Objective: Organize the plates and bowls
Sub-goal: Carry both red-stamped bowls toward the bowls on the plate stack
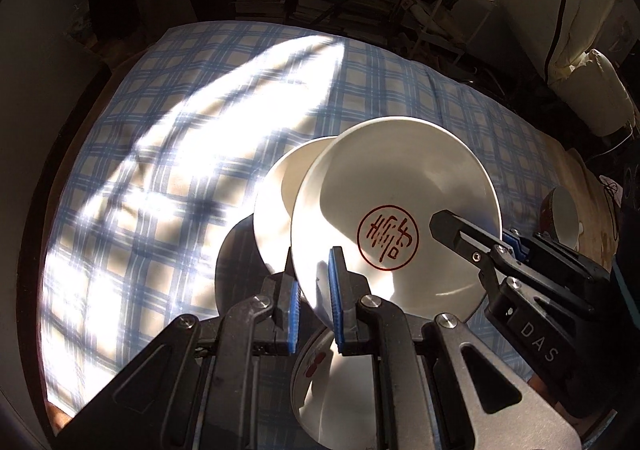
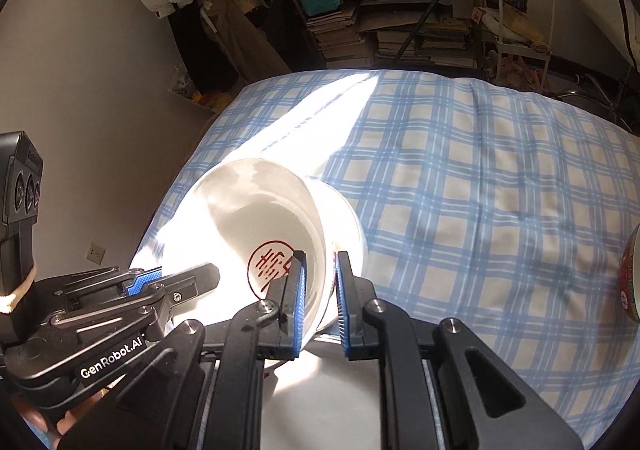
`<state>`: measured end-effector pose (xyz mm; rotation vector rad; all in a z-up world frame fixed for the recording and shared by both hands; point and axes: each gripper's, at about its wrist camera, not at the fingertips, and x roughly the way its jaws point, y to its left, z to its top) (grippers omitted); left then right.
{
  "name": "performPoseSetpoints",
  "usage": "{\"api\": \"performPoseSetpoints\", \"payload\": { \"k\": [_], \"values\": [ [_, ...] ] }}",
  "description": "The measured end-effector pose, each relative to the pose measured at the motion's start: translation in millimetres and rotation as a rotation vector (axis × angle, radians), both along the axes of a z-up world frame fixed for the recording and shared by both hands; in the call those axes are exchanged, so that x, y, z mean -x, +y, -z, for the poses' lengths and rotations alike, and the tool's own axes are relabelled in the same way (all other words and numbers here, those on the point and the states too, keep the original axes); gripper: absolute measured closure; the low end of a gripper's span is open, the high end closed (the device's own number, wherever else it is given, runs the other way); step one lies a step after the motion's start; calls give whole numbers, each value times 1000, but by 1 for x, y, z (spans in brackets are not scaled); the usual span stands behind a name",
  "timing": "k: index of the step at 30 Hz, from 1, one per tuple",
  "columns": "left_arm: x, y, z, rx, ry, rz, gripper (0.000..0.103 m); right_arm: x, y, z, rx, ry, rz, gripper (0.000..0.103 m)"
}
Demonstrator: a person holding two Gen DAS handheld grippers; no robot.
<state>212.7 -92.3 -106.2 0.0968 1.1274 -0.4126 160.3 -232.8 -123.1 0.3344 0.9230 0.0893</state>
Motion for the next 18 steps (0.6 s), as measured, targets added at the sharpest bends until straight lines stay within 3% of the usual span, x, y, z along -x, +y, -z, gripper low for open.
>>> {"api": "performPoseSetpoints", "payload": {
  "k": [3, 18],
  "values": [
    [-3, 6, 11, 16, 23, -18, 91, -3, 6, 4, 17, 5, -7, 88],
    [-12, 4, 41, -47, 13, -10, 86, -16, 21, 28, 73, 29, -32, 88]
  ]
}}
